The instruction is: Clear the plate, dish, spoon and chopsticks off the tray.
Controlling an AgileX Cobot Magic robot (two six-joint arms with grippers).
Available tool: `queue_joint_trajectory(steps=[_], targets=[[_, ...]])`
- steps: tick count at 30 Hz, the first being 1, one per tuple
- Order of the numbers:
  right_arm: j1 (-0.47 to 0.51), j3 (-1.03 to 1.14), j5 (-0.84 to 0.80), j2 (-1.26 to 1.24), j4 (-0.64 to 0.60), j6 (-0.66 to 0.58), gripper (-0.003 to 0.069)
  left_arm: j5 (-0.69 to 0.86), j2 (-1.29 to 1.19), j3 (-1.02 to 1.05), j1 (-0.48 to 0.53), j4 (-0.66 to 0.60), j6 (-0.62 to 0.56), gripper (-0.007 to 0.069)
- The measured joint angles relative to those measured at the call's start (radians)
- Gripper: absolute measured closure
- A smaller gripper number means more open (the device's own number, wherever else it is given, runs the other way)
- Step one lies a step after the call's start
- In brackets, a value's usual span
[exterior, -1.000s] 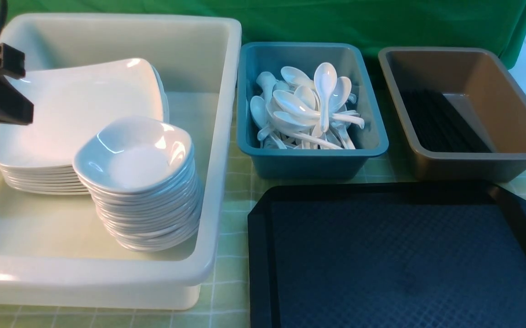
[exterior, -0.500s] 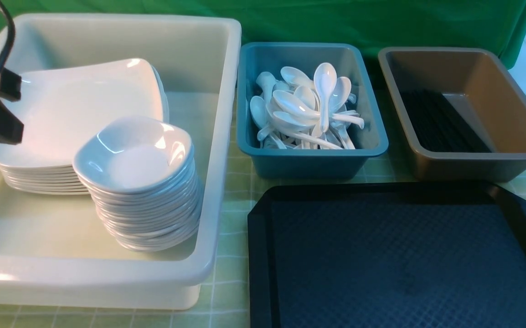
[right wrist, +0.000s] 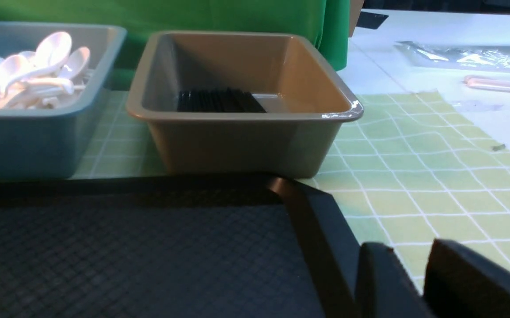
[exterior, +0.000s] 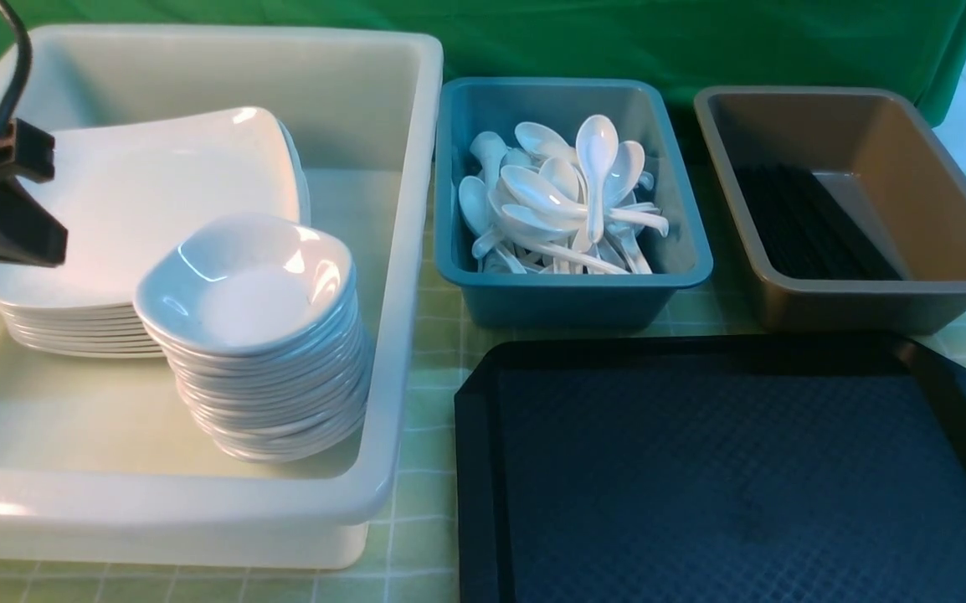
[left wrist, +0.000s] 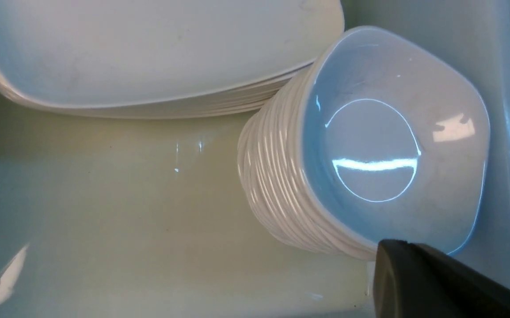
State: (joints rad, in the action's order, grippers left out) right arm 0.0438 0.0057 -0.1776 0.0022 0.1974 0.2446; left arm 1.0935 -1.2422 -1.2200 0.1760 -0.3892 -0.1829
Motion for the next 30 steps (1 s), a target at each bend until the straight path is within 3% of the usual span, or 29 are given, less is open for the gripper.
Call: queue_joint_trajectory(steps=[12, 18, 30], targets=[[0.0, 0.0, -0.054, 0.0, -0.001, -0.005, 0.048, 0.058, 0.0, 0.0, 0.0, -0.042, -0.021, 0.0642], [0.0, 0.0, -0.068, 0.0, -0.001, -0.14, 0.0465, 0.027, 0.0, 0.0, 0.0, -0.042, -0.026, 0.0642], [0.0, 0.0, -0.052, 0.0, -0.024, -0.164, 0.045, 0.026, 0.0, 0.0, 0.0, -0.042, -0.027, 0.0642]])
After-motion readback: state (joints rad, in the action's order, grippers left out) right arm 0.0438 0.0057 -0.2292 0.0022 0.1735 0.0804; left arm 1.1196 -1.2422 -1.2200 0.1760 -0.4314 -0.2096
